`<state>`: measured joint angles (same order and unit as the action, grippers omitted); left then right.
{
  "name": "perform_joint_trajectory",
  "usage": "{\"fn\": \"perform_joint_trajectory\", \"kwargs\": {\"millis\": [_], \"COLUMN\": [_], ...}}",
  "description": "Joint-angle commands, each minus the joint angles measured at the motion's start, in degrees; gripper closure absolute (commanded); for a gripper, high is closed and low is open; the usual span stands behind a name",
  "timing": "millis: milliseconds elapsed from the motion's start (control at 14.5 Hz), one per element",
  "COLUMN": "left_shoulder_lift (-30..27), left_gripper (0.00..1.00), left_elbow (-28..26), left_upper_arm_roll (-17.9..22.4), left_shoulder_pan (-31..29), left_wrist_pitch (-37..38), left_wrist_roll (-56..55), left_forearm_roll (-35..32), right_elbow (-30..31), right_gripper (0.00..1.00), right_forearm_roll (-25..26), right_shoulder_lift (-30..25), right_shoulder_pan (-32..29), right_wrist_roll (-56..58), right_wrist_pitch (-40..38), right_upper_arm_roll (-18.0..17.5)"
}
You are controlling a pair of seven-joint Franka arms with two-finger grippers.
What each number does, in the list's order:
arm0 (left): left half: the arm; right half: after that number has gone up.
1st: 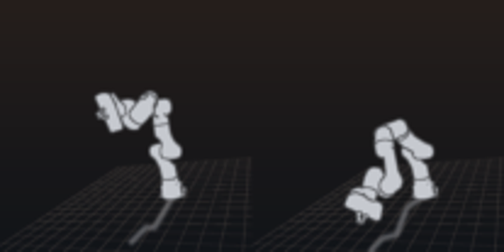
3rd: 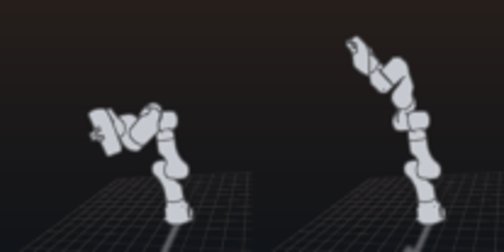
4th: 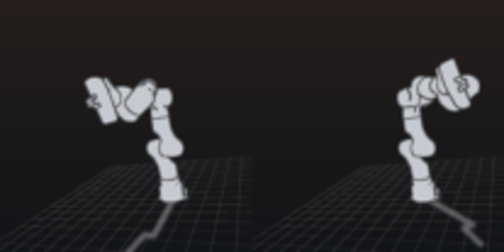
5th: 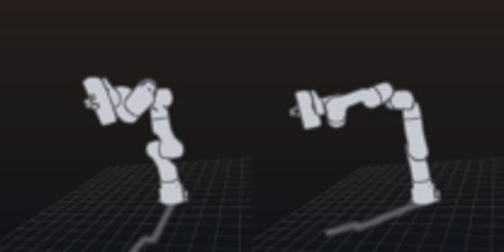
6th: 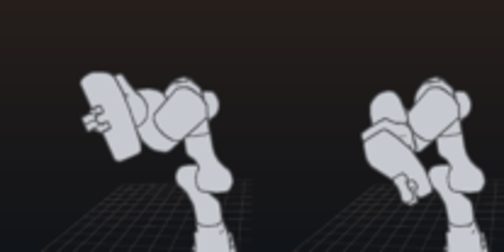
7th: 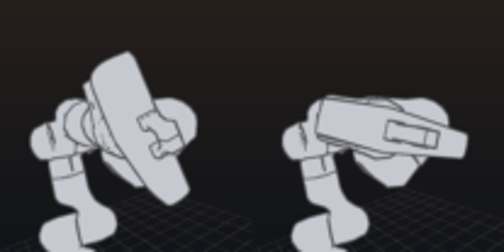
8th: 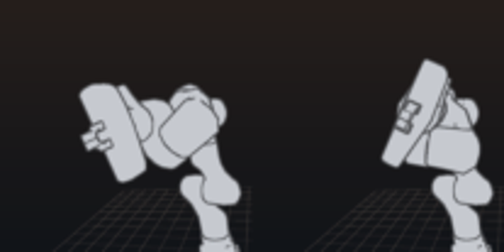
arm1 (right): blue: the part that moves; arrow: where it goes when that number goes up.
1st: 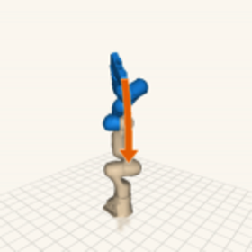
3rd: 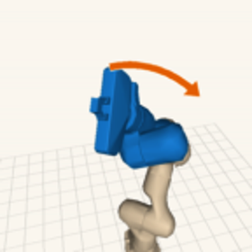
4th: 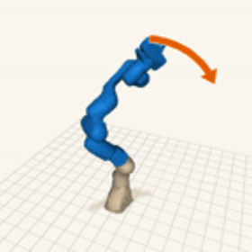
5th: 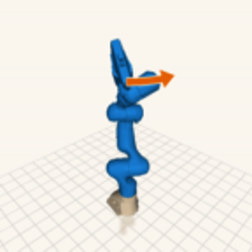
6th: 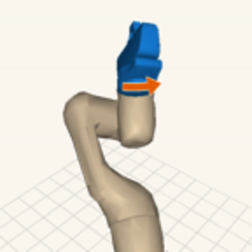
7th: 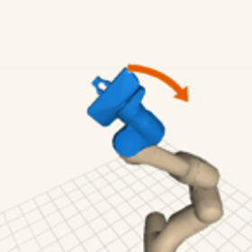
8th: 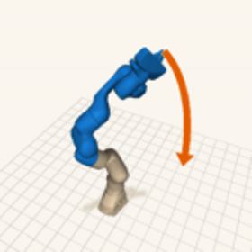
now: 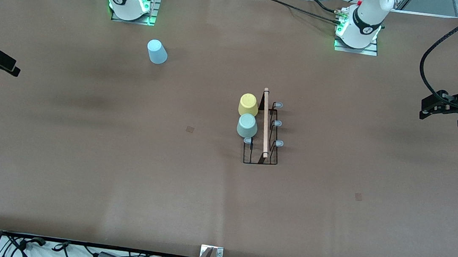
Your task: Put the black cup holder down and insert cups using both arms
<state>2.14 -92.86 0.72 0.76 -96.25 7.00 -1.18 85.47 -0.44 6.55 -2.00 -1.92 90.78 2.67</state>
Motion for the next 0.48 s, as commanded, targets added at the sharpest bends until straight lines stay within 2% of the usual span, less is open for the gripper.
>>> {"fn": "perform_joint_trajectory", "kwargs": {"millis": [0, 415], "left_shoulder_lift": [-1.08, -0.82], "left_gripper": [0.0, 0.0], "left_elbow": [-1.1, -1.01], "left_upper_arm_roll": [0.16, 0.51], "left_shoulder_pan": [-0.15, -0.23], "left_wrist_pitch": [-0.16, -0.34], "left_wrist_roll": [1.18, 2.58], "left_forearm_roll": [0.04, 0.13], "right_elbow": [-0.48, -0.48], "right_gripper": [0.0, 0.0], "right_forearm_roll": [0.44, 0.44], "right_shoulder_lift": [-0.04, -0.04], "right_shoulder_pan": [-0.28, -0.37], "right_wrist_roll": [1.04, 1.04], "right_wrist_pitch": [0.1, 0.01], "right_upper_arm_roll": [-0.12, -0.12]}}
